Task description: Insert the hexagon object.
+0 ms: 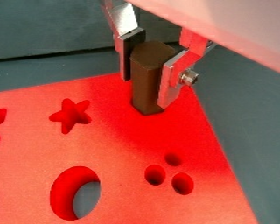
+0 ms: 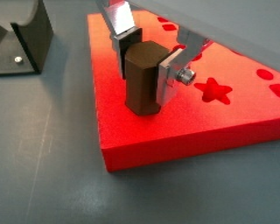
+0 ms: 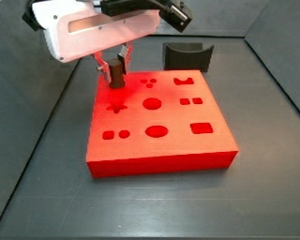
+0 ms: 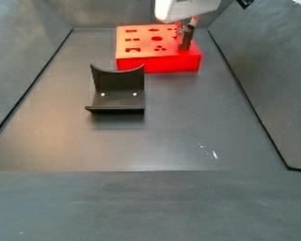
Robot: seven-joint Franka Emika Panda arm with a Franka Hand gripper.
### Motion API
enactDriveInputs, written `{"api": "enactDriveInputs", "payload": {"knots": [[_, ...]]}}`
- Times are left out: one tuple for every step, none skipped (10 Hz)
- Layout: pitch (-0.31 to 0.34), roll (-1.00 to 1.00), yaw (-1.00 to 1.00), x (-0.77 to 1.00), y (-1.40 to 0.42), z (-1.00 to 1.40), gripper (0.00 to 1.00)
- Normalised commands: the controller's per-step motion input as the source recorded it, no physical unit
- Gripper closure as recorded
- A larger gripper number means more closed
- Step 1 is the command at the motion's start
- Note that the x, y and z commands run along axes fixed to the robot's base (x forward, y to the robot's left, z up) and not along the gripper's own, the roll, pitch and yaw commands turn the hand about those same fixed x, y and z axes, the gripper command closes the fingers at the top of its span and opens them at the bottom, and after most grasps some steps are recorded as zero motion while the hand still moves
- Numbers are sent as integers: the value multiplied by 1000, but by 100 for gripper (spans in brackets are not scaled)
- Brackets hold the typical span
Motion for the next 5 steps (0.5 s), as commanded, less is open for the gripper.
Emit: {"api": "enactDriveInputs", "payload": {"knots": [[-81, 61, 0, -26, -169, -1000, 100], [-29, 149, 40, 0, -200, -1000, 100], [-4, 210, 51, 0, -160, -966, 100], [-3, 83, 0, 0, 0, -580, 100], [0, 0, 0, 0, 0, 0, 100]]}}
